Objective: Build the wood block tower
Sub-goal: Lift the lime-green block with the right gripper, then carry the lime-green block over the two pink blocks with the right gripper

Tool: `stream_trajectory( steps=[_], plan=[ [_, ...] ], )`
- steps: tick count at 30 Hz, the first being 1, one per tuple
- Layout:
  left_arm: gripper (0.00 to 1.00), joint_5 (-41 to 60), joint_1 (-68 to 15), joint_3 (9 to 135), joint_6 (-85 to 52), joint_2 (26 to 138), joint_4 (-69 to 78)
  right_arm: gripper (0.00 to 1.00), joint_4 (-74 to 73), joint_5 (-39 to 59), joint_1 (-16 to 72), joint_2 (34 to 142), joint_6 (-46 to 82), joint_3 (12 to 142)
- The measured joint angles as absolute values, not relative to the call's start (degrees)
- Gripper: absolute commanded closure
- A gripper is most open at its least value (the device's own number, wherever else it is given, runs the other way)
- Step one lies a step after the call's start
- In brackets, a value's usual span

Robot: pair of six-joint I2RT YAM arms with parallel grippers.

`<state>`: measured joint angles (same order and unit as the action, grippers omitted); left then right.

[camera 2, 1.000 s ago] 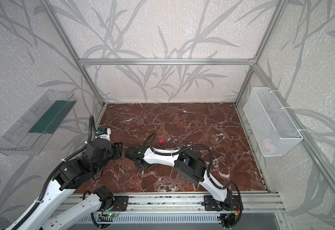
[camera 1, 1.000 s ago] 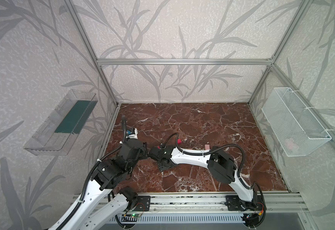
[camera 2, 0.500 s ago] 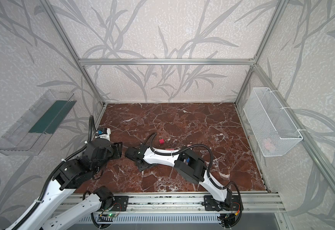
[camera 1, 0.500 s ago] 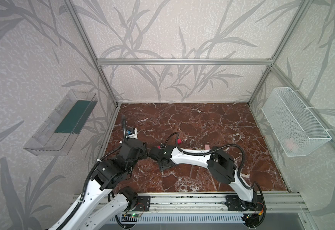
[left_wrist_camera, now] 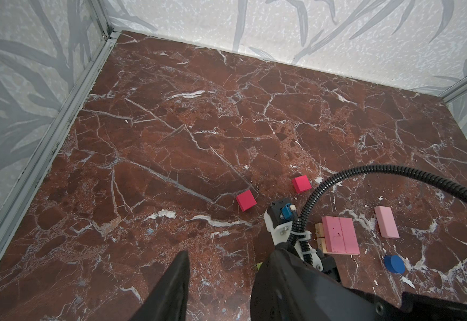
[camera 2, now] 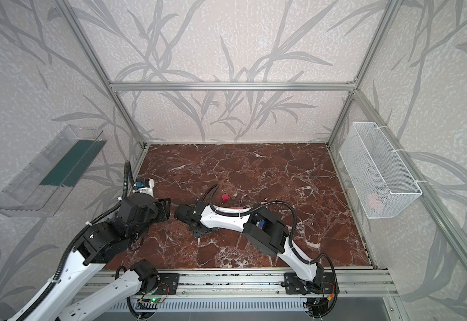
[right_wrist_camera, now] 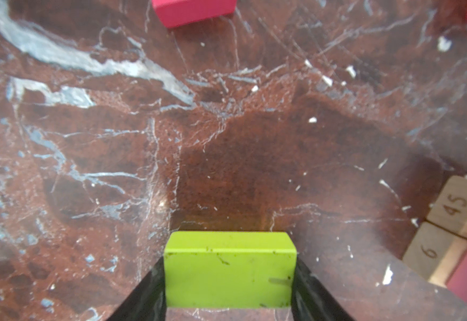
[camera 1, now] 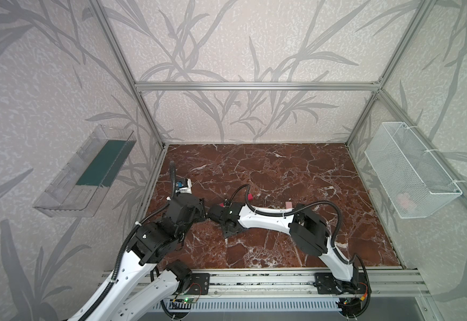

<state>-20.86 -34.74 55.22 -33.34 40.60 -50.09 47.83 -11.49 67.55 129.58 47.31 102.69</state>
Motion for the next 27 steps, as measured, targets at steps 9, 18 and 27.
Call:
stream_trajectory(
  steps=[9,18,27],
  plan=[
    [0.53,-20.86,-34.74,55.22,-33.15,40.62,-50.09,0.43,47.79,-11.53,67.22,127.07,47.57,102.35],
    [0.53,-20.58,-34.68,55.22,-33.12,40.84,-50.06,0.44,47.42,-13.21,65.28,117.16,48.45,98.83],
    [0.53,-19.49,-34.17,55.20,-33.04,42.35,-49.21,0.44,47.72,-16.69,61.01,111.72,50.06,92.01]
  ],
)
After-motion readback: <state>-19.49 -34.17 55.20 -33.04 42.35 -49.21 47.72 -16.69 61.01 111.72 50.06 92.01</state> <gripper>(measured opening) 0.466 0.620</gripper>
